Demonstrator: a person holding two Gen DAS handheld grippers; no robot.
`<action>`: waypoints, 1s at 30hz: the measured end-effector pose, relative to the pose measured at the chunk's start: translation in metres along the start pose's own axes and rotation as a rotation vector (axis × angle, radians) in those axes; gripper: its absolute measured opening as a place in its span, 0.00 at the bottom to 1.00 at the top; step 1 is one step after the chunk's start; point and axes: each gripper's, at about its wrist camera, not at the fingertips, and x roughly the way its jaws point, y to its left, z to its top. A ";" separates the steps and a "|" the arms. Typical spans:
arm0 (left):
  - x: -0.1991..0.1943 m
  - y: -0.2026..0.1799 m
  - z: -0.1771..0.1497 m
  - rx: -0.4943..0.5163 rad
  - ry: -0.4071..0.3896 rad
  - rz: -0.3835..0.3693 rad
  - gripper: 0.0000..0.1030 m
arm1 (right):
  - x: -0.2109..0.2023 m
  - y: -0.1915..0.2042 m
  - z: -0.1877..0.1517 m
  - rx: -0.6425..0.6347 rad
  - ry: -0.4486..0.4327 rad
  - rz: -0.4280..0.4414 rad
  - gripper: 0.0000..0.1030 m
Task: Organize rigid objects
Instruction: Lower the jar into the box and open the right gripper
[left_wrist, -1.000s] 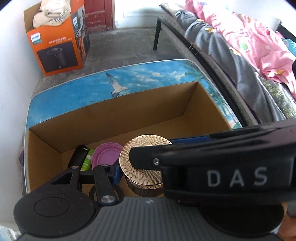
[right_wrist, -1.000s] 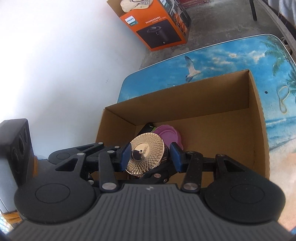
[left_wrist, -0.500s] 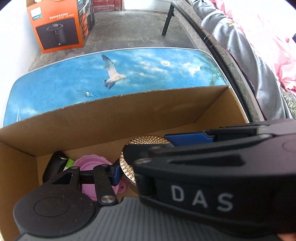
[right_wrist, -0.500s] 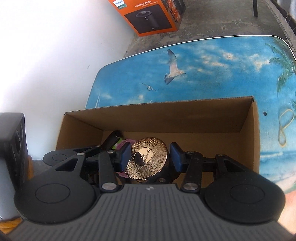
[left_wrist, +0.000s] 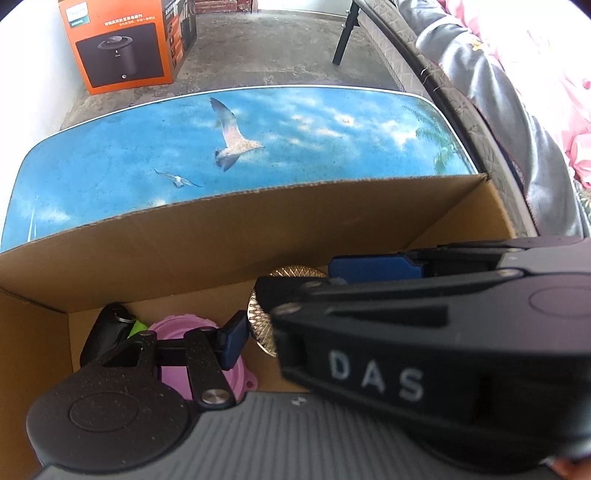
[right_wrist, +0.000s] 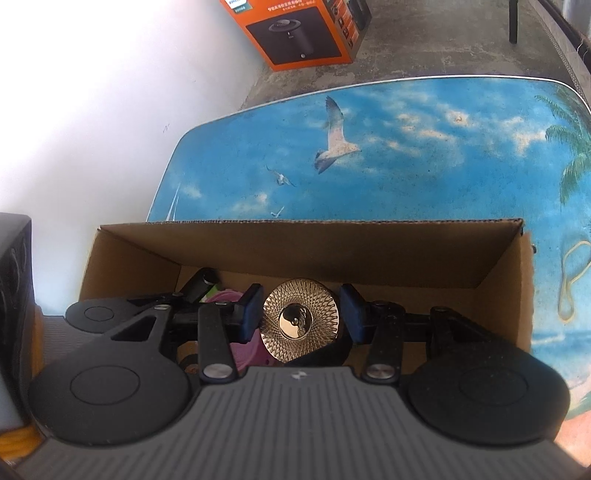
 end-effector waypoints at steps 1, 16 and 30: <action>-0.004 0.000 -0.001 0.000 -0.007 -0.005 0.60 | -0.005 0.001 -0.001 0.002 -0.013 0.018 0.44; -0.135 -0.005 -0.061 0.110 -0.244 -0.011 0.80 | -0.184 0.047 -0.078 -0.037 -0.429 0.142 0.46; -0.192 0.032 -0.208 0.163 -0.429 -0.152 0.94 | -0.205 0.074 -0.262 -0.068 -0.580 0.146 0.49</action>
